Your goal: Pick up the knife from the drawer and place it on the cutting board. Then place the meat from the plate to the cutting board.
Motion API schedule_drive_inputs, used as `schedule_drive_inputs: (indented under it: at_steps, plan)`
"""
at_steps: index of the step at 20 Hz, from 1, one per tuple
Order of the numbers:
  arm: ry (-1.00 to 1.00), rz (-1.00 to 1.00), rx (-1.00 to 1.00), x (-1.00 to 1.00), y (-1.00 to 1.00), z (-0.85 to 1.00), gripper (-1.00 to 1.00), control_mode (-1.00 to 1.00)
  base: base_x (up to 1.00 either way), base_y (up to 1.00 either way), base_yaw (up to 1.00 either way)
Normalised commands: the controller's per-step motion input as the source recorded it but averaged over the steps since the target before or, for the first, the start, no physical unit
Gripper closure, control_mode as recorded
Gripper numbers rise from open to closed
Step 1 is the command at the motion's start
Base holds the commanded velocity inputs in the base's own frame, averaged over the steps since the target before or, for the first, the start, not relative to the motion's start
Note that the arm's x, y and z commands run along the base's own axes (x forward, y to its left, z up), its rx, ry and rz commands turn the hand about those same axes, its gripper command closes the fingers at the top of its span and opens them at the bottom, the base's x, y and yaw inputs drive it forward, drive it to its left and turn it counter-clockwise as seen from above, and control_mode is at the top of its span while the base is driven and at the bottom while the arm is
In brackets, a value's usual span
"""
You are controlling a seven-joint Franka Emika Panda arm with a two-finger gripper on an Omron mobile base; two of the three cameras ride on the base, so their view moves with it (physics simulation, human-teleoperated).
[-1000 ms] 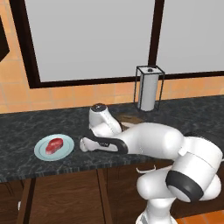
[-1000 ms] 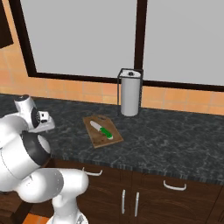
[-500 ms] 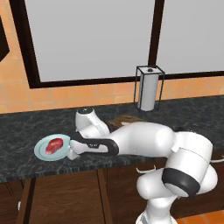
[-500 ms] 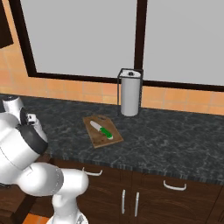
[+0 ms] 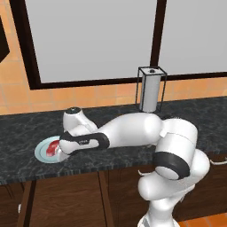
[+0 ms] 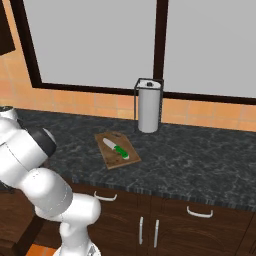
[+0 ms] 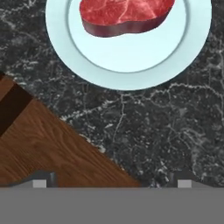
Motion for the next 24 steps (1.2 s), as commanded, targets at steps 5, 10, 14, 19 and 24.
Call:
schedule_drive_inputs:
  at_steps: [5,10,14,19,24]
  plan:
    - [-0.09,-0.06,0.04,0.12,0.45,0.01,-1.0,-1.0,0.0,0.0,0.0]
    - [-0.12,-0.1,0.01,0.34,0.46,0.11,-1.0,-1.0,0.0,0.0,0.0]
    - [-0.12,-0.13,0.0,0.57,0.34,0.11,-1.0,-1.0,0.0,0.0,0.0]
    - [-0.05,-0.15,0.03,0.38,0.31,0.09,-1.0,-1.0,0.0,0.0,0.0]
    - [0.13,-0.12,0.08,0.07,0.14,0.02,-1.0,-1.0,0.0,0.0,0.0]
